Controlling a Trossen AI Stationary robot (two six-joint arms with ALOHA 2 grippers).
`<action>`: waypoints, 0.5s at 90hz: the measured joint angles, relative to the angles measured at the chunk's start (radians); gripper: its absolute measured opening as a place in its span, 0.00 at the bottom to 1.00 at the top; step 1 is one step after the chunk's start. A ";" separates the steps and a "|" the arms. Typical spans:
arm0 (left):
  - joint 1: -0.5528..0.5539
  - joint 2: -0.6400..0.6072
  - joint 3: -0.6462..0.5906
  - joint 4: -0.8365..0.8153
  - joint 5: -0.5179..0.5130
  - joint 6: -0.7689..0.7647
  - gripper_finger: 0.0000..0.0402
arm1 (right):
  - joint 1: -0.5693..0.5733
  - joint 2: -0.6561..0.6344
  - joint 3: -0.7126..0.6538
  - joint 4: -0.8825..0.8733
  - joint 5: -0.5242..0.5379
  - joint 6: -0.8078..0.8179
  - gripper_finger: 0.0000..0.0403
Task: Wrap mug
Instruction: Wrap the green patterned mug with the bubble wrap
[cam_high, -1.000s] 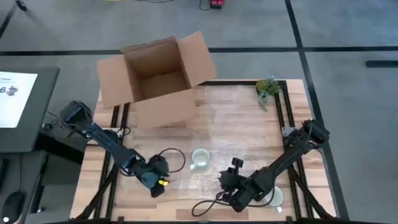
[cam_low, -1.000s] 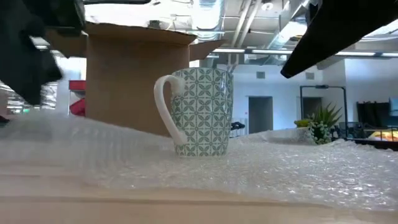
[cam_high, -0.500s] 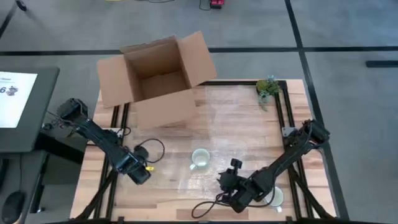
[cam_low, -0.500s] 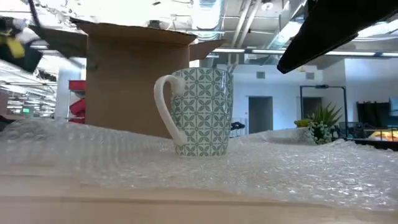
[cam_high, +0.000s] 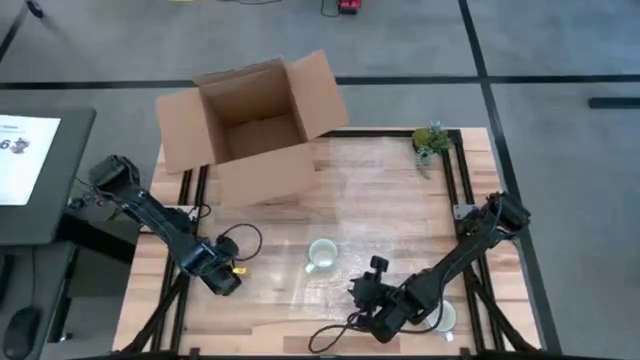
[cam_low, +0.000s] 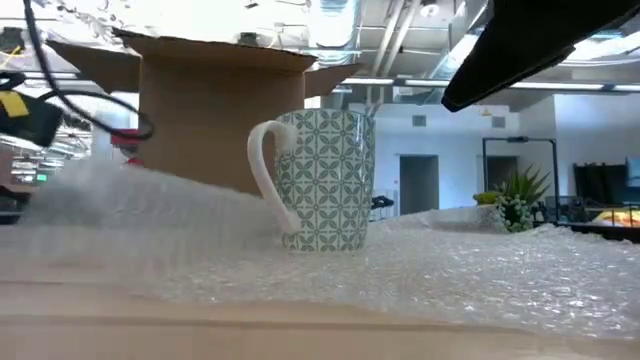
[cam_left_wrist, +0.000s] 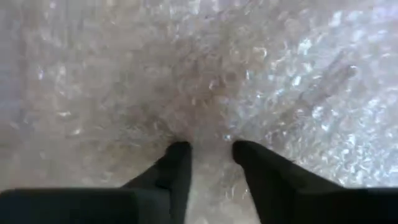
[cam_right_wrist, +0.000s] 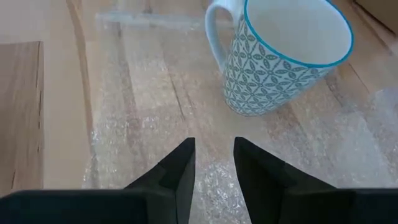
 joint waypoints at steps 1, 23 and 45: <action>0.000 0.000 0.002 0.002 -0.003 0.007 0.16 | 0.000 0.000 0.000 0.000 0.000 0.000 0.25; -0.004 0.000 0.088 -0.090 -0.047 0.035 0.00 | 0.000 0.000 0.000 0.008 0.000 -0.008 0.25; -0.049 -0.002 0.394 -0.277 -0.269 0.099 0.00 | -0.007 0.000 0.000 0.016 -0.001 0.000 0.25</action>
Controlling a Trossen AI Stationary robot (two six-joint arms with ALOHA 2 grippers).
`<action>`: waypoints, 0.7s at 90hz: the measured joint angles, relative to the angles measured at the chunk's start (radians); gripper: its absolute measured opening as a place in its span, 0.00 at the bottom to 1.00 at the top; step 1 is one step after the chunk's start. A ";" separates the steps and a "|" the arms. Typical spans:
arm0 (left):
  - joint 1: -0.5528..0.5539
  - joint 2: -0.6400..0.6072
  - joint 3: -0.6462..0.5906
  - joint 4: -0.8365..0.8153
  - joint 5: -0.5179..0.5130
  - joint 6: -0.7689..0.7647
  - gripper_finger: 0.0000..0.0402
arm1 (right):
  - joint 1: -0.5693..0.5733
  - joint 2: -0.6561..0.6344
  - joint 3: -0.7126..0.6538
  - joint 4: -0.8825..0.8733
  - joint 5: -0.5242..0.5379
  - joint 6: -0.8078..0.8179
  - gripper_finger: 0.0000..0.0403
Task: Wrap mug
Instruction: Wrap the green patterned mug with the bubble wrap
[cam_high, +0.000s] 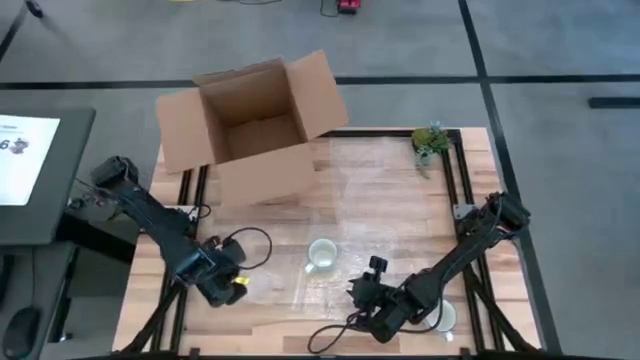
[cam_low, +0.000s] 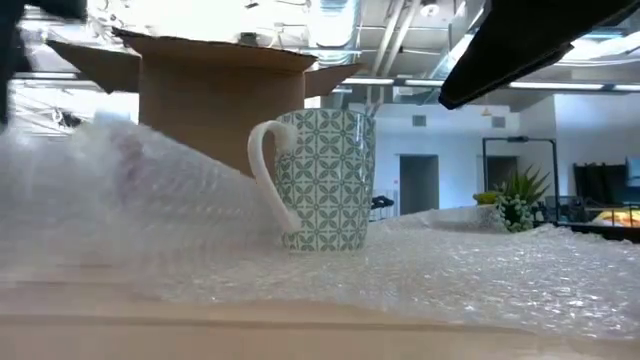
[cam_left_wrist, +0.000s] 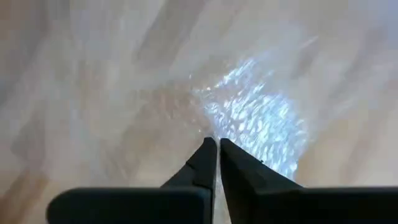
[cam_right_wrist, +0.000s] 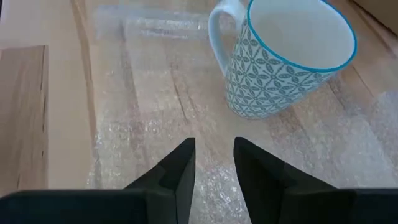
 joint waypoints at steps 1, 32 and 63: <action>-0.001 0.000 0.016 -0.003 -0.018 0.010 0.00 | -0.001 0.000 0.000 0.000 0.000 0.000 0.25; 0.067 0.002 0.228 0.393 -0.401 0.764 0.00 | -0.020 0.000 0.000 0.002 0.000 0.000 0.25; 0.220 0.127 0.242 0.739 -0.301 1.202 0.00 | 0.019 0.000 0.000 -0.004 0.002 0.014 0.25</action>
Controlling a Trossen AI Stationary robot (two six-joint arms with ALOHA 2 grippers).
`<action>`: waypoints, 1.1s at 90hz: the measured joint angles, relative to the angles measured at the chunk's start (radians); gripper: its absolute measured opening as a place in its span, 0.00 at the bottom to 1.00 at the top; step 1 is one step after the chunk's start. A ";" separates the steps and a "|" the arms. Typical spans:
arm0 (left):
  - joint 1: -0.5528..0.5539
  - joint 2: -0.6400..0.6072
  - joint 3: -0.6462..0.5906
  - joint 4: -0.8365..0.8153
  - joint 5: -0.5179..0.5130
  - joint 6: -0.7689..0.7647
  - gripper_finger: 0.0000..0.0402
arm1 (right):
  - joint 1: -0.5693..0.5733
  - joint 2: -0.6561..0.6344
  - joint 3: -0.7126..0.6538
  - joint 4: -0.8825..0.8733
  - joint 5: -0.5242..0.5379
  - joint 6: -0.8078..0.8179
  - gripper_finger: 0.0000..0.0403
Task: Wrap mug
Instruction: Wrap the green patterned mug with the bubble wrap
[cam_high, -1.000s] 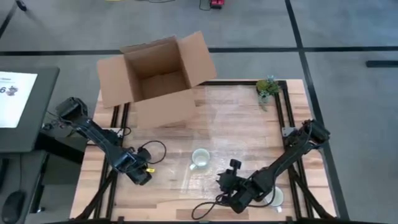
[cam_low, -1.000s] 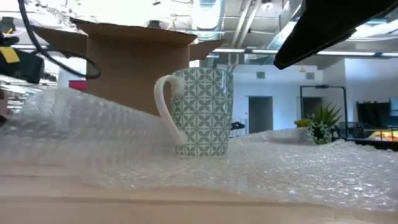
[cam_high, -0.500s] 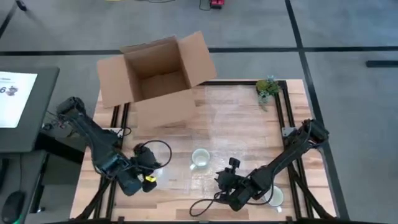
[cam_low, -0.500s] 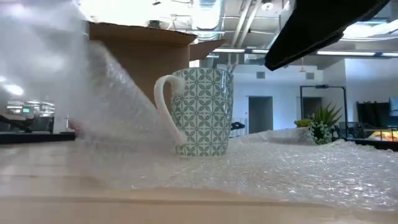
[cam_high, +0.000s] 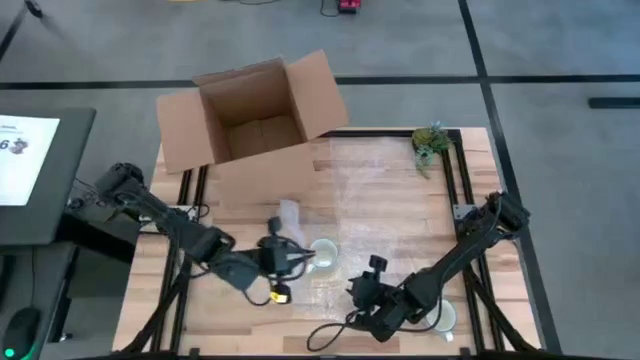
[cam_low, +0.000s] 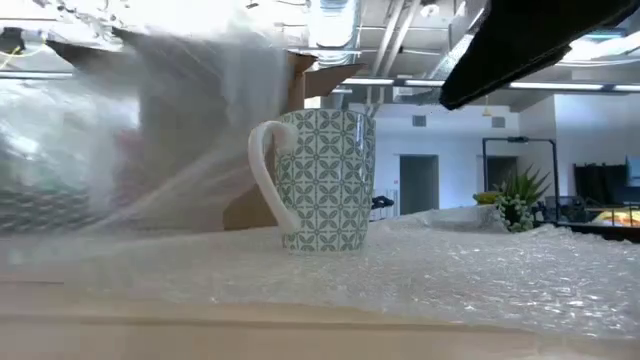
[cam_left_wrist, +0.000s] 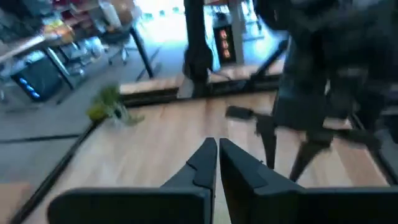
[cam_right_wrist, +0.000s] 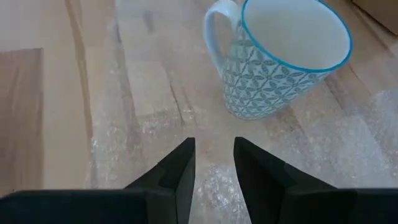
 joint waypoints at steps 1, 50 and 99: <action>0.000 0.000 0.004 -0.026 0.005 -0.019 0.00 | 0.001 0.000 0.000 0.000 0.000 0.002 0.25; -0.154 -0.002 0.040 -0.625 0.219 -0.618 0.16 | 0.019 0.000 0.000 0.019 0.007 -0.071 0.25; -0.497 0.006 0.039 -0.678 -0.078 -1.001 0.23 | -0.150 0.013 0.151 0.033 0.000 -1.133 0.26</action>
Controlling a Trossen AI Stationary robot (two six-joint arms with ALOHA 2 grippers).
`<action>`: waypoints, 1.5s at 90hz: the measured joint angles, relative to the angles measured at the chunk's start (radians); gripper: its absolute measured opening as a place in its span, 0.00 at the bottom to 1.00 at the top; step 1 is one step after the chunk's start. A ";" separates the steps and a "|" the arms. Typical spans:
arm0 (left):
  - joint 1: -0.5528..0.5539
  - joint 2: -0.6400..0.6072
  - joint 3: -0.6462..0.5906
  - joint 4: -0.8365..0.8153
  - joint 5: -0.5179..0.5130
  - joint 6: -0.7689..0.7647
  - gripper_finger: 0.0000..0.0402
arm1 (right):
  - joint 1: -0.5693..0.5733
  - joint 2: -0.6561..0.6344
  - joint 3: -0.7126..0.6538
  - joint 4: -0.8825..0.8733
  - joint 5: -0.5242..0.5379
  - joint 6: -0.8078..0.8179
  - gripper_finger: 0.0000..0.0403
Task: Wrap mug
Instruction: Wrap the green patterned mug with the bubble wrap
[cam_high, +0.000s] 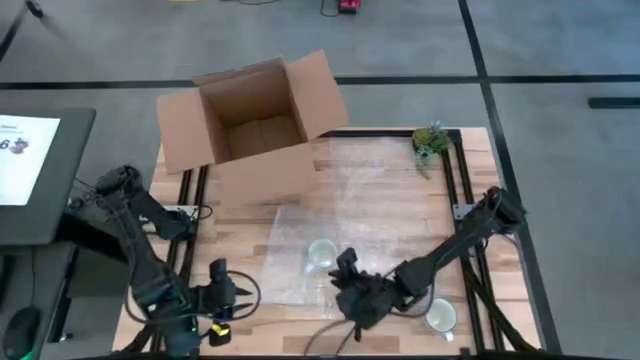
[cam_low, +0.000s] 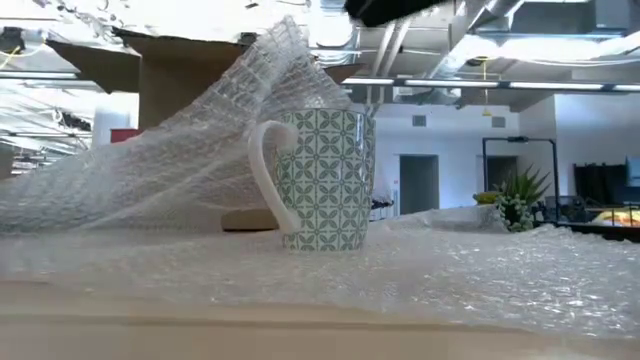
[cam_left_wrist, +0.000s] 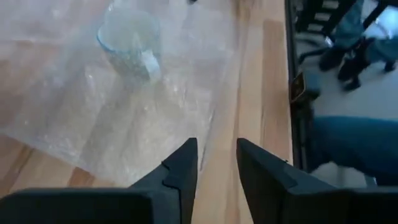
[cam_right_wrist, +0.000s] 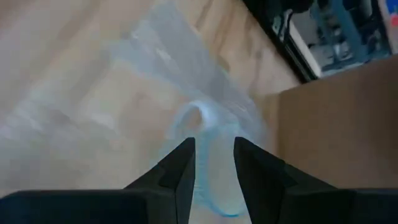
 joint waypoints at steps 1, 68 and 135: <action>-0.003 0.000 0.000 0.000 -0.002 -0.004 0.23 | -0.005 0.001 0.000 -0.001 0.000 -0.012 0.26; -0.051 0.098 0.000 0.001 -0.035 -0.023 0.22 | -0.109 0.019 -0.001 -0.050 -0.095 -0.434 0.26; -0.051 0.098 0.000 0.002 -0.027 -0.006 0.22 | -0.150 0.018 -0.001 -0.034 -0.094 -0.426 0.26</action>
